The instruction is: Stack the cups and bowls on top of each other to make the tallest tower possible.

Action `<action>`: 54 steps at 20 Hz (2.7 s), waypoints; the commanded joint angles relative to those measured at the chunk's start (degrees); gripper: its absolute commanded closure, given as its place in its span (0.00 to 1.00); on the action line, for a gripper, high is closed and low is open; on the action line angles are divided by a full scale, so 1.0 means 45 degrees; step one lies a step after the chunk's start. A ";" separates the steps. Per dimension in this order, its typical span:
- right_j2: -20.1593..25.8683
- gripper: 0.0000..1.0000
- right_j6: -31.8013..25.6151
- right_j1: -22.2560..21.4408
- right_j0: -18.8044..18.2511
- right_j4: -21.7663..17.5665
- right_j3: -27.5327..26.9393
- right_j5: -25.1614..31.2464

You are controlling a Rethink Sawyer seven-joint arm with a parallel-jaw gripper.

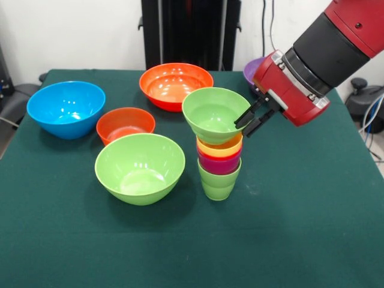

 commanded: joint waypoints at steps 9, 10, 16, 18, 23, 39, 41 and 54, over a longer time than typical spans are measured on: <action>0.1185 1.00 0.0835 0.0633 0.0070 0.0219 -0.0669 0.1272; 0.1175 1.00 0.0851 0.0644 0.0073 0.0228 -0.0713 0.1314; 0.1212 1.00 0.1009 0.0723 0.0048 0.0346 -0.0967 0.1408; 0.1241 1.00 0.1125 0.0768 0.0031 0.0433 -0.1122 0.1463; 0.1196 1.00 0.1088 0.0835 0.0024 0.0469 -0.1295 0.1618; 0.1277 1.00 0.0594 0.0282 0.0268 0.0063 0.0166 0.0755; 0.1294 1.00 0.0580 0.0208 0.0289 0.0047 0.0331 0.0658; 0.1324 1.00 0.0479 -0.0295 0.0443 -0.0185 0.1764 -0.0368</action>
